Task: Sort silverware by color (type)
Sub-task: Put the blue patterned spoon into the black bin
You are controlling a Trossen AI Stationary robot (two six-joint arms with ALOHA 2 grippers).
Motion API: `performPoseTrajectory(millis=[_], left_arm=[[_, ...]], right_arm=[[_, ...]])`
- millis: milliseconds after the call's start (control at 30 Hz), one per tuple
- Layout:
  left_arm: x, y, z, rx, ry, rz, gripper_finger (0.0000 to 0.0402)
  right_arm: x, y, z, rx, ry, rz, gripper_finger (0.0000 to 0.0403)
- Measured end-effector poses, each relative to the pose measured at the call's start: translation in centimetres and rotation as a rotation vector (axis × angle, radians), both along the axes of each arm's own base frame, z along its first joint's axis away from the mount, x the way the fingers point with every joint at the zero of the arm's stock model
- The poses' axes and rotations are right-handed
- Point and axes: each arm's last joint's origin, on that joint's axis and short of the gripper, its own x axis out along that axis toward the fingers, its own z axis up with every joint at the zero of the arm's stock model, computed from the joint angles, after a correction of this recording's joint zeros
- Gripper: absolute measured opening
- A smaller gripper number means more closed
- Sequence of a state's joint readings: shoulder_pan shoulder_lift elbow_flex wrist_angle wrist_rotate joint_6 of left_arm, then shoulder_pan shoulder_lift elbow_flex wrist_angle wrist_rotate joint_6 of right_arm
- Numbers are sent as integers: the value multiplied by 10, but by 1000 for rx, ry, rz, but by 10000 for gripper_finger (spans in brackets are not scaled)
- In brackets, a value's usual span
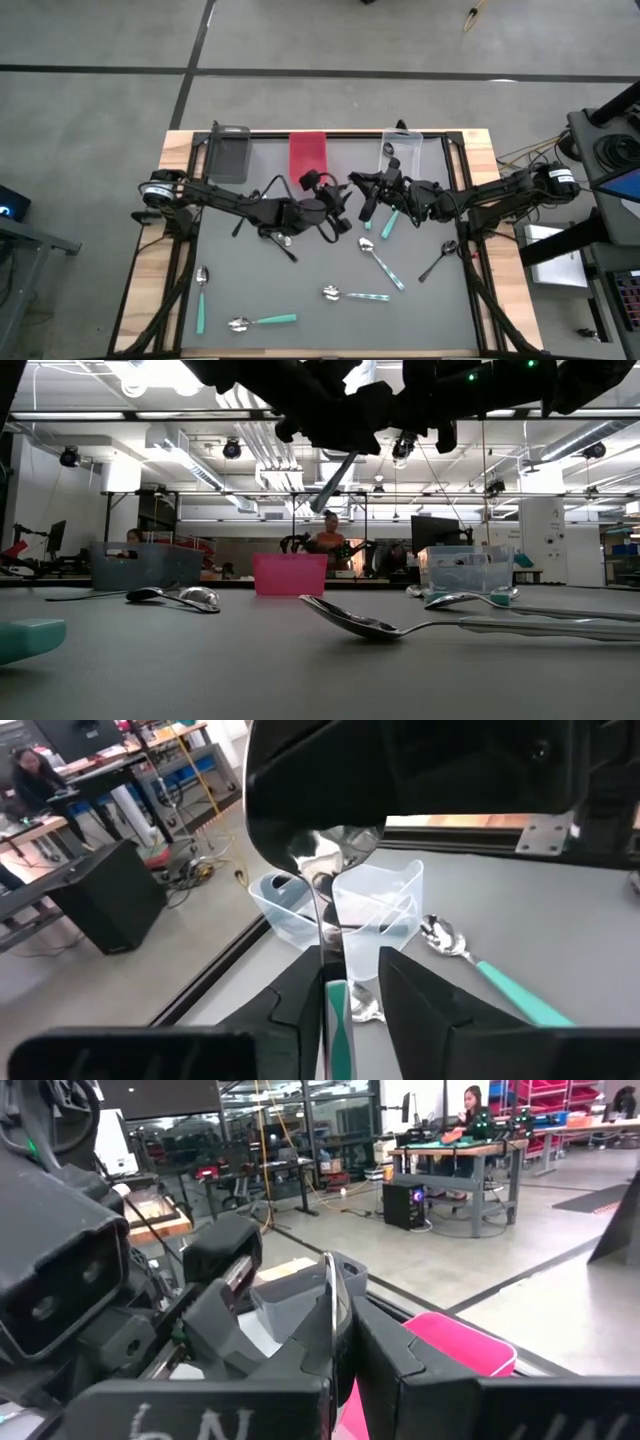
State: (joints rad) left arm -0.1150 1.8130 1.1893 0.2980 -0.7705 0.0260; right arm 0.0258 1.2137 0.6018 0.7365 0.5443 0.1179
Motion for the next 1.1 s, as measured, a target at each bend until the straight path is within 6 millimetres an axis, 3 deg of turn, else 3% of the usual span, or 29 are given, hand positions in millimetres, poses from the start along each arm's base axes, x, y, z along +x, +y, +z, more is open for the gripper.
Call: performPoseTrajectory(millis=[200,367,667,1100], left_arm=[[0,-1,5,-7,51,63,70],[1,-1,9,-24,44,73,13],[1,-1,10,-57,29,82,8],[-1,1,9,-138,43,36,8]], right_arm=[[0,0,0,-1,3,-10,13],[0,0,0,-2,3,-14,13],[0,0,0,-4,7,-8,18],[0,0,-1,1,18,-7,134]])
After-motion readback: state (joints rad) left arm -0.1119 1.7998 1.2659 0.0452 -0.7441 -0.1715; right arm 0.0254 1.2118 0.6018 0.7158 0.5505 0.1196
